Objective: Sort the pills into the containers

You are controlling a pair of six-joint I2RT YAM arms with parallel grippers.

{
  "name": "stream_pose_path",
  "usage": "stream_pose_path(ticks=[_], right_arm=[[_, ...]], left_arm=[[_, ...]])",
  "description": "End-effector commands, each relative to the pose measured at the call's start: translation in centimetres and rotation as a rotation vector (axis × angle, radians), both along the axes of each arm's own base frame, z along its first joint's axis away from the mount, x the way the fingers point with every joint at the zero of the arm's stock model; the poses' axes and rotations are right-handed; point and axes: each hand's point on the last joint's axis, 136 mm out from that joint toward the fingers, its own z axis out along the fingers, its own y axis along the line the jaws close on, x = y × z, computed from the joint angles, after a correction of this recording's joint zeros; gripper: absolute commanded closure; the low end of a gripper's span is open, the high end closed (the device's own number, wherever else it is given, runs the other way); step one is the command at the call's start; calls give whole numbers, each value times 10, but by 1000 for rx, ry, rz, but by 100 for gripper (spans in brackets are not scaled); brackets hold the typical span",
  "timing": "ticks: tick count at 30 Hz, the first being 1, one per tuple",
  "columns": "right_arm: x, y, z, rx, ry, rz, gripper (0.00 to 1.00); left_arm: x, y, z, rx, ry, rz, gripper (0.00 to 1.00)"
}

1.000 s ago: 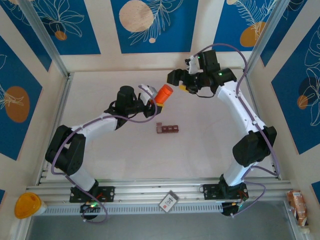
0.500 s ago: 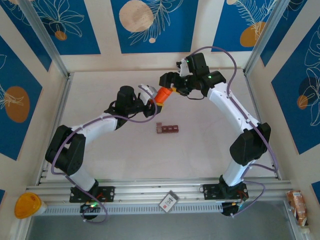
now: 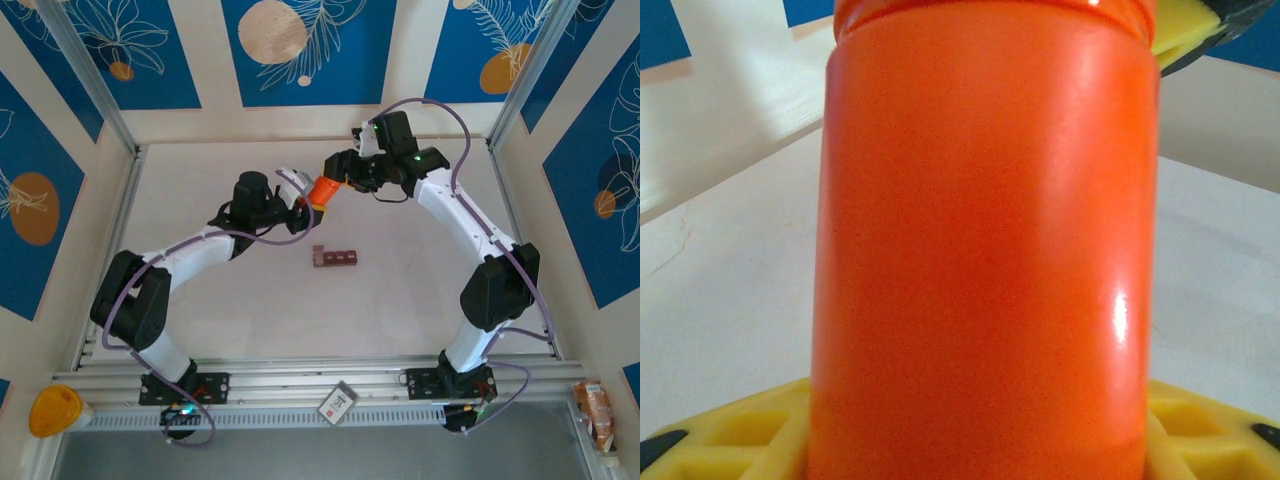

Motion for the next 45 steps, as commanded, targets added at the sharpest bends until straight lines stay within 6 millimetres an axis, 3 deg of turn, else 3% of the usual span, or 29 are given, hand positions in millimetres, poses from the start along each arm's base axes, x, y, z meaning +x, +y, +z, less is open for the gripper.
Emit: stream_pose_path(ticks=[1,5,9,13,16,21,32,39,45], right_arm=[[-10,8,18,87,-132,169,50],[-26,5,43,221,-332,359,47],[-26,4,50,251,-325,365,40],[-19,-2,53,186,-293,244,15],[-4,-19,48,125,-212,63,10],[7,-39,29,61,-40,-165,9],[10,-11,19,66,19,-154,11],[6,1,15,68,27,-115,19],[2,7,11,80,37,-84,37]], left_arm=[[-10,-8,37,-87,-60,-60,100],[-18,-11,47,-148,-25,-111,100],[-19,-11,49,-165,-3,-118,100],[-13,-8,42,-123,-26,-83,100],[-9,-5,35,-77,-36,-54,100],[0,3,29,-25,-85,6,100],[4,3,25,4,-94,15,100],[3,2,25,0,-88,12,100],[3,2,25,-7,-86,14,100]])
